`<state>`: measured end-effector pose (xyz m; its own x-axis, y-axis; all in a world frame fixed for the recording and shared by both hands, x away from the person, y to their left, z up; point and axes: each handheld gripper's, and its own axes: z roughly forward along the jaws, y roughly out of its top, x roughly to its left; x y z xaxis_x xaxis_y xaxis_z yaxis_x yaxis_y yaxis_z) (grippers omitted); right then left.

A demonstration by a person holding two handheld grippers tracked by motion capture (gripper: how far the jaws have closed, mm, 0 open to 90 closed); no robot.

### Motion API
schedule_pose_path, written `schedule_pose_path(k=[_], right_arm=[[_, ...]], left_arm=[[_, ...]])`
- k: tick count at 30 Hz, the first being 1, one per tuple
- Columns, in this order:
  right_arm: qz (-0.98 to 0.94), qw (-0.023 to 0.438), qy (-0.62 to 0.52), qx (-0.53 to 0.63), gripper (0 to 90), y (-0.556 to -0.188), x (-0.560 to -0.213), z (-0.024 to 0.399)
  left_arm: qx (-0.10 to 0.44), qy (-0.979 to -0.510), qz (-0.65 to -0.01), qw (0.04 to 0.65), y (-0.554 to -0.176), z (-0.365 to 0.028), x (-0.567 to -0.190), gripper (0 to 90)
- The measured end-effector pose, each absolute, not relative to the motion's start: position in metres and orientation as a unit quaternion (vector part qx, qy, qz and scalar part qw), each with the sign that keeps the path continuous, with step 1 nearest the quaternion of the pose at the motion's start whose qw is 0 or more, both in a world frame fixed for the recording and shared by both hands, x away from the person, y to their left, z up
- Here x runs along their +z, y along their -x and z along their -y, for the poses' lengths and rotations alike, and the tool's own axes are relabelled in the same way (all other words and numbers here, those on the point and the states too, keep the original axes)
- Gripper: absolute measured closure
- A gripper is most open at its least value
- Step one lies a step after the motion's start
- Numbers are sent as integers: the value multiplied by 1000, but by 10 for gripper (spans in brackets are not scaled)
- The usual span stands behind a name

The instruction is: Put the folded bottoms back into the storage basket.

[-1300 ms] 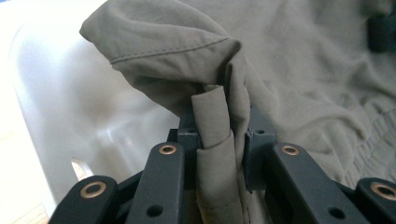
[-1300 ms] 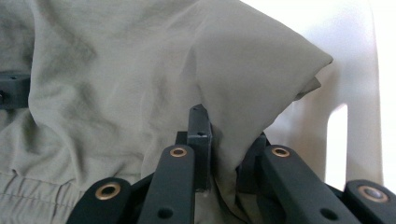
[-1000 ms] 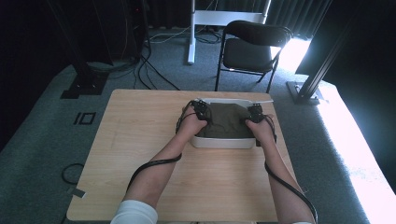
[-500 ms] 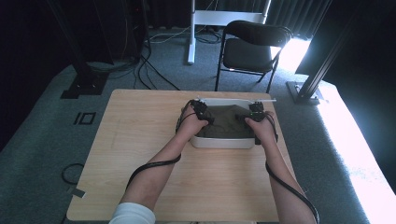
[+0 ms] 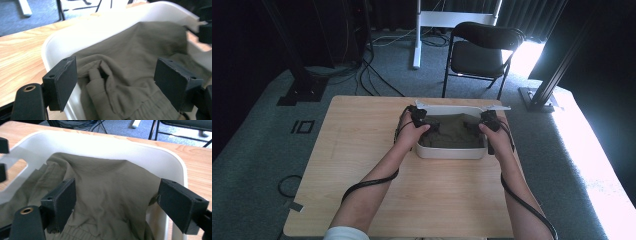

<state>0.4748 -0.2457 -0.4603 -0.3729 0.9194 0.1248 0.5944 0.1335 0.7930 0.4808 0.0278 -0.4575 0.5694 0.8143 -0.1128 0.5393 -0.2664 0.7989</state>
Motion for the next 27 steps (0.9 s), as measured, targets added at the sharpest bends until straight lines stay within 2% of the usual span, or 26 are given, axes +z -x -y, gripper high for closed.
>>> schedule_pose_path(k=[3, 9, 27], right_arm=[[-733, 202, -513, 399, 158, -472, -463, 247], [-743, 201, -496, 401, 158, -461, -464, 246], [-756, 214, -455, 418, 157, -417, -459, 250]], left_arm=[[173, -795, -400, 422, -473, -29, -458, 187], [168, -801, -380, 431, -461, -27, -456, 186], [183, -796, -368, 443, -415, -47, -447, 177]])
